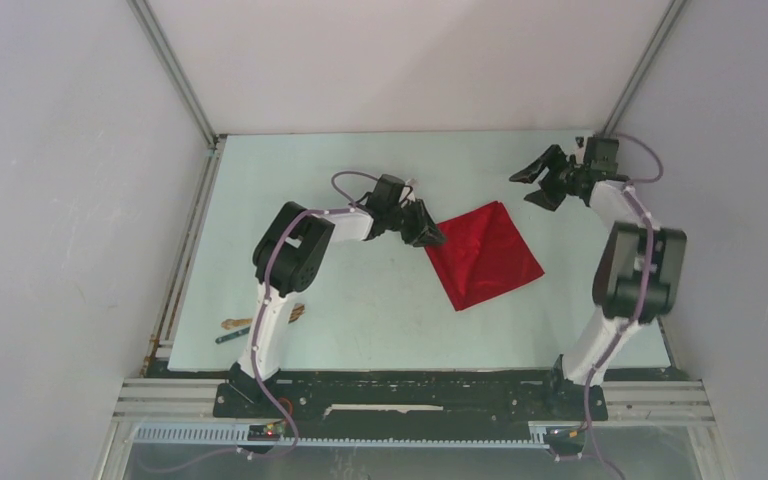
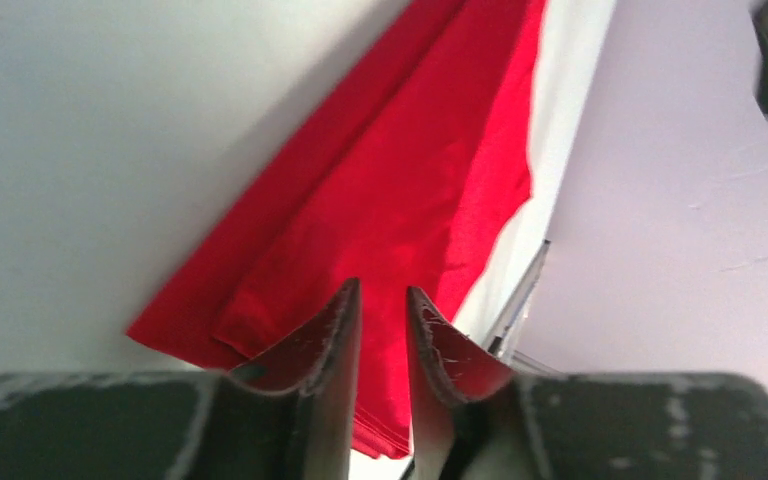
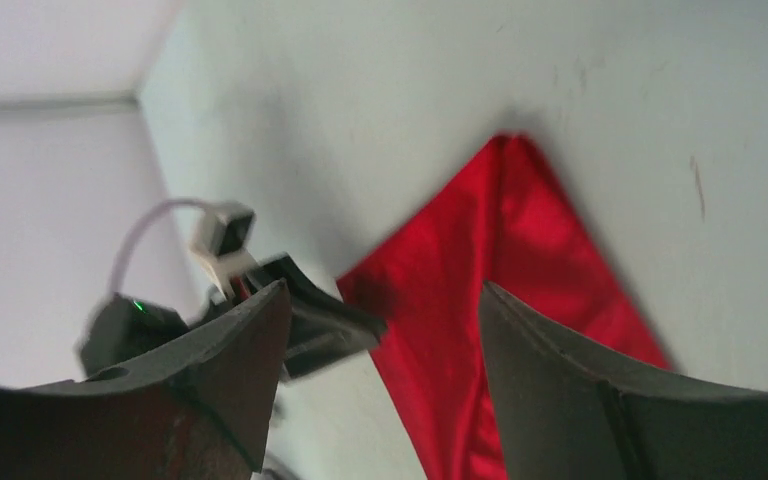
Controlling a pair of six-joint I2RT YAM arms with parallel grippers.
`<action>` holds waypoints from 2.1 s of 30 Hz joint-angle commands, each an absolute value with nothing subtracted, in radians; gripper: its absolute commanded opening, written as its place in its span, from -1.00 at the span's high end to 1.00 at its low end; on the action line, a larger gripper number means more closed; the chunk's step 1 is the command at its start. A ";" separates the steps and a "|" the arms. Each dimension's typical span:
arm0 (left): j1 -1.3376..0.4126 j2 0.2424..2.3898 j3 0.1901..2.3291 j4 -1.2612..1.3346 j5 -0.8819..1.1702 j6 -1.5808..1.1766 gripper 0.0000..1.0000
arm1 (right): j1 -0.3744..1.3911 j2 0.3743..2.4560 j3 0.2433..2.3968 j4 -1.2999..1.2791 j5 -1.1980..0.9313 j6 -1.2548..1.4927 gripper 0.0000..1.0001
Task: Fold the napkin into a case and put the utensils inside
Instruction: Smooth out the upper triangle-folded napkin at the center of the board, then pick up the upper triangle-folded napkin from the center of the board.
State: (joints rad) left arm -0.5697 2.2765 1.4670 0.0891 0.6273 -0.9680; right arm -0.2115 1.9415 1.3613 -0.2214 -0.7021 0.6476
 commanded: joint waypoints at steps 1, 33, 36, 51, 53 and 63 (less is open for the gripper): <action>-0.566 2.096 1.458 0.146 0.693 -1.027 0.35 | -0.037 1.592 1.287 -0.630 -0.282 0.347 -0.54; -0.315 1.123 0.581 -0.078 0.600 -0.790 -0.37 | 0.717 1.842 1.249 -0.870 0.120 0.219 -0.03; -0.315 1.136 0.581 -0.072 0.604 -0.788 -0.37 | 0.718 1.837 1.251 -0.851 0.134 0.219 -0.05; -0.314 1.165 0.579 -0.054 0.619 -0.798 -0.37 | 0.726 1.942 1.213 -0.755 0.213 0.216 0.54; -0.315 1.161 0.575 -0.053 0.617 -0.799 -0.37 | 0.730 1.938 1.197 -0.738 0.246 0.211 0.78; -0.335 1.288 0.523 0.182 0.592 -0.995 -0.59 | 0.738 1.765 1.145 -0.670 0.222 0.124 1.00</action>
State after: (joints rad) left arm -0.3202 1.2194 0.5606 -0.0017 0.6052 -0.8604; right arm 0.7494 1.8332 1.1652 -0.7502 0.2409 0.1650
